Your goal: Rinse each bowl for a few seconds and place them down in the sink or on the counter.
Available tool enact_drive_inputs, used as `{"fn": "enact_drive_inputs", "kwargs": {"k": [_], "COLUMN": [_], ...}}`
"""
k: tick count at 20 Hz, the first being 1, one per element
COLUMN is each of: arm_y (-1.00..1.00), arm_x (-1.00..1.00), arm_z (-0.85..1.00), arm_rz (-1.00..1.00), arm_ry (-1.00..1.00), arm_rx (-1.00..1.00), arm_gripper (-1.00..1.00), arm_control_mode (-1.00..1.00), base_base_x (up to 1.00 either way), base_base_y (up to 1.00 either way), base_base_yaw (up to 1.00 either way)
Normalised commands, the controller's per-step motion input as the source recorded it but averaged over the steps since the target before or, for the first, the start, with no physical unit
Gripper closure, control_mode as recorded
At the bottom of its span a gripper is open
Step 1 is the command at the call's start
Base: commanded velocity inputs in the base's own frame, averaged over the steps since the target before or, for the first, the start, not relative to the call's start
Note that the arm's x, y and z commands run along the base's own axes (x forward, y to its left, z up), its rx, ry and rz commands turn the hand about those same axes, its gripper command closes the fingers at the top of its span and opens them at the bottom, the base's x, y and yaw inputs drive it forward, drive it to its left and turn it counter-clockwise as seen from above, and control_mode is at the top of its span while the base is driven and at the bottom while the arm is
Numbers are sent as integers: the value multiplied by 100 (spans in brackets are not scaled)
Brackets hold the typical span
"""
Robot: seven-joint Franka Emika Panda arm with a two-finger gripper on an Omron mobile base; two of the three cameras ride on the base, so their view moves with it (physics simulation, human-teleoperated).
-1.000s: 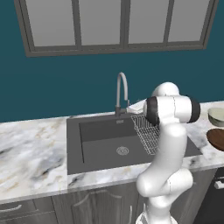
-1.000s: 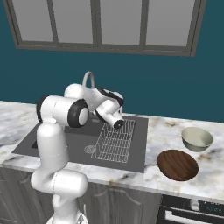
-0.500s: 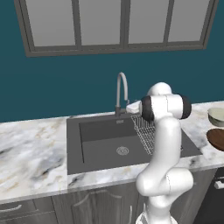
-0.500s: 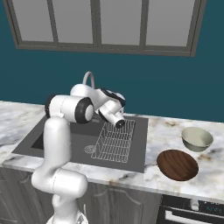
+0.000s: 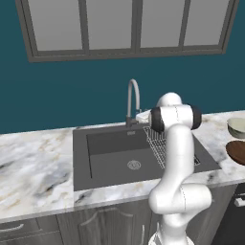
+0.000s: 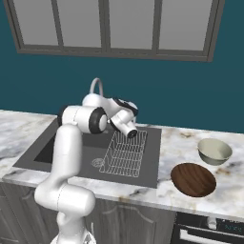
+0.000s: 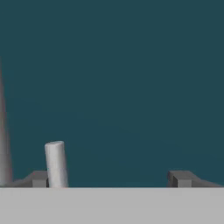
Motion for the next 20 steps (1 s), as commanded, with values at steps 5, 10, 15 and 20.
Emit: {"fn": "enact_drive_inputs", "kwargs": {"k": [5, 10, 15, 20], "arm_y": [0, 0, -12, -21], "arm_x": [38, 33, 20, 12], "arm_z": [-25, -22, -22, -31], "arm_rz": [0, 0, 0, 0], "arm_ry": [0, 0, 0, 0], "arm_rx": [4, 4, 5, 4], "arm_gripper": [100, 100, 100, 100], "arm_control_mode": [-100, -100, -100, -100], "base_base_x": [0, 0, 0, 0], "base_base_y": [0, 0, 0, 0], "base_base_yaw": [0, 0, 0, 0]}}
